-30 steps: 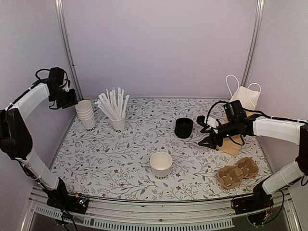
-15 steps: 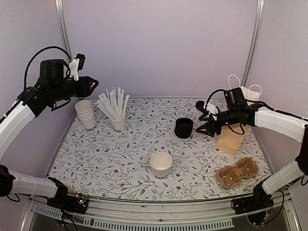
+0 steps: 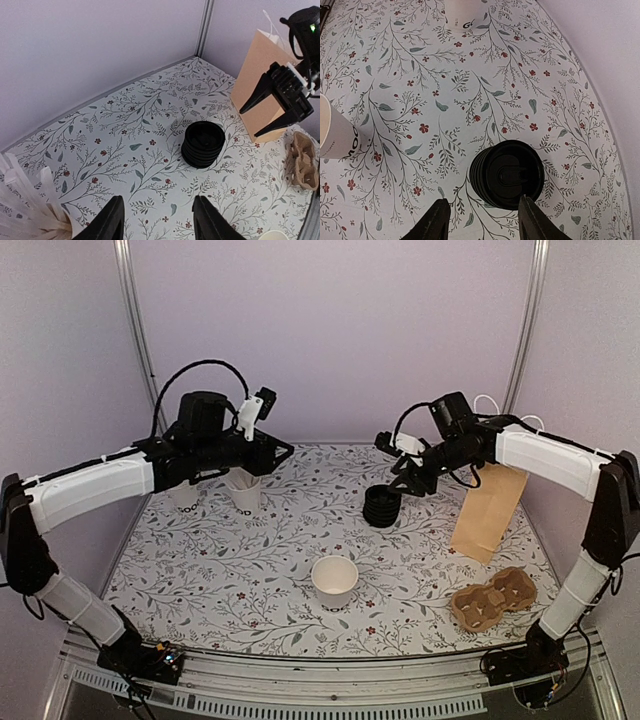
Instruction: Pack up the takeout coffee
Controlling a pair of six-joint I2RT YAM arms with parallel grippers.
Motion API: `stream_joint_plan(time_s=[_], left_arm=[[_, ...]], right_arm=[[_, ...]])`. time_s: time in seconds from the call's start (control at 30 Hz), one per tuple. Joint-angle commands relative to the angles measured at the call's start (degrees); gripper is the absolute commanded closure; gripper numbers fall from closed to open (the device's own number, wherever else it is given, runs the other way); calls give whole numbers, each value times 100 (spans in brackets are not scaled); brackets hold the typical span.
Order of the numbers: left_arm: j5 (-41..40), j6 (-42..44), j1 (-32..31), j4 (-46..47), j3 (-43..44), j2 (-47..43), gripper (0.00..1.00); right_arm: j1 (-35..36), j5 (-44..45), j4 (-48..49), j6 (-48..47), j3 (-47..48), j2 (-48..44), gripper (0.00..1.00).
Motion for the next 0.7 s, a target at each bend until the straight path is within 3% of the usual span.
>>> stream_joint_plan(time_s=[0.0, 0.13, 0.67], left_arm=[[-249, 202, 0, 1173, -41, 364, 51], [467, 139, 48, 1345, -327, 411, 51], [1091, -432, 55, 1068, -217, 627, 51]], right_arm=[[43, 159, -773, 37, 879, 693, 51], [63, 61, -1250, 170, 1481, 1397, 53], [85, 270, -1573, 427, 1919, 2245, 50]])
